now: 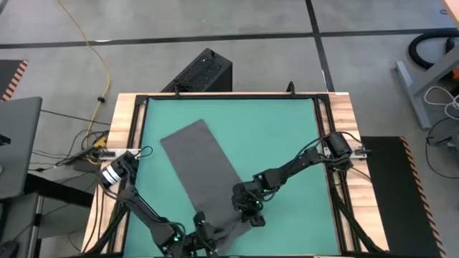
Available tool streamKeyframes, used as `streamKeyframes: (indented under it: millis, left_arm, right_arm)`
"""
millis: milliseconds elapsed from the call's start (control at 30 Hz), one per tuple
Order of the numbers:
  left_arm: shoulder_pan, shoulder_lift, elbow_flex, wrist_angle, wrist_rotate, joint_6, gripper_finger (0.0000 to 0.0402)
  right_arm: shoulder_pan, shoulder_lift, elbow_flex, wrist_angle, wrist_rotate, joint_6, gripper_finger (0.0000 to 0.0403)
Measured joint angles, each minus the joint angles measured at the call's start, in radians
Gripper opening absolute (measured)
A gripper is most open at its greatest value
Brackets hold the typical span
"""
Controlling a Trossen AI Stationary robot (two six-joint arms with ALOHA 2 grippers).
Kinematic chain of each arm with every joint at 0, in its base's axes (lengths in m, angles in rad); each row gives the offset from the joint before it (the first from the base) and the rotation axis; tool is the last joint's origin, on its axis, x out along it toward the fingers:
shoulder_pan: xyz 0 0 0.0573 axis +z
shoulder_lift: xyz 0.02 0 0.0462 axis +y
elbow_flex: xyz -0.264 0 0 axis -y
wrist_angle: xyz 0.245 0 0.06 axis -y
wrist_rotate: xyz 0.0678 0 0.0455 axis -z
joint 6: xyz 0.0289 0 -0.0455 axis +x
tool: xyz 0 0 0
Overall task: Roll towel
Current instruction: Roll the gray towel
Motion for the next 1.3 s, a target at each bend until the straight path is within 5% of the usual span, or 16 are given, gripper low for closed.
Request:
streamKeyframes:
  millis: [167, 633, 1000, 1300]
  left_arm:
    - [-0.009, -0.087, 0.0, -0.086, -0.086, -0.01, 0.0097]
    - [0.036, -0.073, 0.0, -0.094, 0.08, 0.052, 0.0097]
    - [0.039, -0.009, 0.0, -0.353, 0.053, -0.221, 0.0095]
    - [0.043, -0.009, 0.001, -0.459, 0.083, -0.279, 0.0058]
  right_arm:
    - [-0.018, 0.002, -0.001, 0.016, 0.01, 0.067, 0.0021]
    - [-0.105, 0.006, -0.004, 0.118, 0.052, 0.16, 0.0021]
    - [-0.104, 0.006, -0.004, 0.119, 0.046, 0.166, 0.0023]
    - [-0.091, 0.006, -0.004, 0.13, 0.045, 0.142, 0.0051]
